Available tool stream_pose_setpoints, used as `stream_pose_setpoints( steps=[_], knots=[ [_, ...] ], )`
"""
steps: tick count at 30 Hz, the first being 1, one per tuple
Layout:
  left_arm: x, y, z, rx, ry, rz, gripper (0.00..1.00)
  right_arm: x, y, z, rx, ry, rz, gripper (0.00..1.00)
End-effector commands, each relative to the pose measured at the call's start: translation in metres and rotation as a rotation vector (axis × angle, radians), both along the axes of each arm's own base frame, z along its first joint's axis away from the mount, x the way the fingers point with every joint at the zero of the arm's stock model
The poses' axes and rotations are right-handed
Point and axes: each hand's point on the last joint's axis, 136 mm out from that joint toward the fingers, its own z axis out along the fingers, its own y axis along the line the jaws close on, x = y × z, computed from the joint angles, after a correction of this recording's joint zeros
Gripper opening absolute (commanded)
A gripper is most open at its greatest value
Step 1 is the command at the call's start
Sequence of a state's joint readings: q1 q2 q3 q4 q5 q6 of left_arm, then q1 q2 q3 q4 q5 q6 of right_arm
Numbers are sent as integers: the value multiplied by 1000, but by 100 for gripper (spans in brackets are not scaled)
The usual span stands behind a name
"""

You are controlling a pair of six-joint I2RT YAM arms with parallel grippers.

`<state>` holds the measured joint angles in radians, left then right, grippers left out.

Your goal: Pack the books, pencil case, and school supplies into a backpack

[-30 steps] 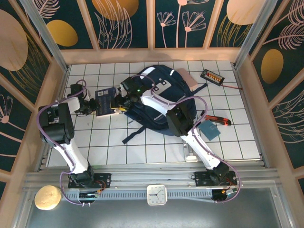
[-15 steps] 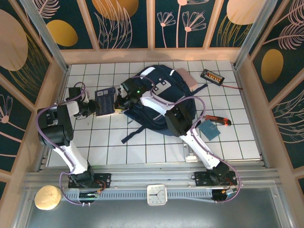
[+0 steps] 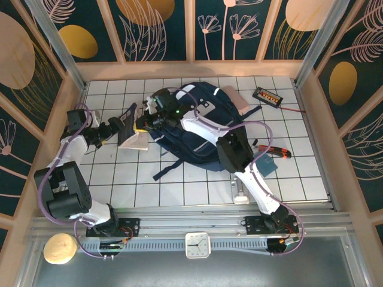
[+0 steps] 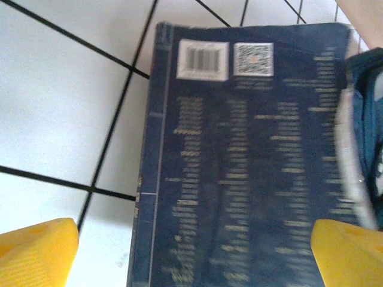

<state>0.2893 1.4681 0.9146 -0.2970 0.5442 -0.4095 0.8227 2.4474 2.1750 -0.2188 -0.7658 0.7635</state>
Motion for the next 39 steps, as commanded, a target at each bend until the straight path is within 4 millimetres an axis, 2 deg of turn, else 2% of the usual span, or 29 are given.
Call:
stream_pose_setpoints(
  steps=[1,3,7,11,14,17,18,19,20,21,24,25,26,28,30,32,34,39],
  knots=[
    [-21,-9,4,-146,34,16,99,-15,-2,86,175,-65,47,0],
    [-26,-8,7,-223,16,42,99,-18,-5,97,201,-70,44,0],
    [-22,-25,21,-455,-76,61,99,-29,-12,108,237,-55,50,0],
    [-16,-33,47,-591,-154,40,99,-39,-20,101,241,-41,61,0],
    [-16,-39,57,-679,-181,40,94,-44,-25,94,240,-30,62,0],
    [-17,-44,61,-740,-194,35,75,-47,-29,89,239,-23,58,0],
    [-17,-44,61,-734,-193,32,63,-48,-31,87,235,-20,58,0],
    [-16,-43,60,-726,-187,32,42,-49,-32,84,230,-17,58,0],
    [-16,-44,59,-717,-182,29,32,-49,-34,82,224,-15,57,0],
    [-14,-43,59,-708,-181,24,28,-50,-35,80,217,-17,59,0],
    [-12,-43,56,-688,-168,16,0,-51,-39,77,201,-18,62,0],
    [-11,-43,57,-685,-170,14,0,-52,-42,75,196,-4,66,0],
    [-10,-42,58,-680,-173,11,0,-51,-46,72,192,8,65,5],
    [-7,-42,67,-666,-197,-7,0,-46,-64,62,160,26,17,57],
    [-4,-47,79,-669,-223,-40,0,-38,-88,55,129,20,-41,98],
    [0,-59,94,-674,-246,-88,0,-31,-109,50,93,5,-77,99],
    [4,-74,109,-675,-262,-149,0,-27,-122,52,69,-26,-83,99],
    [9,-97,136,-717,-295,-222,0,-28,-125,74,149,-67,-46,99]
  ],
)
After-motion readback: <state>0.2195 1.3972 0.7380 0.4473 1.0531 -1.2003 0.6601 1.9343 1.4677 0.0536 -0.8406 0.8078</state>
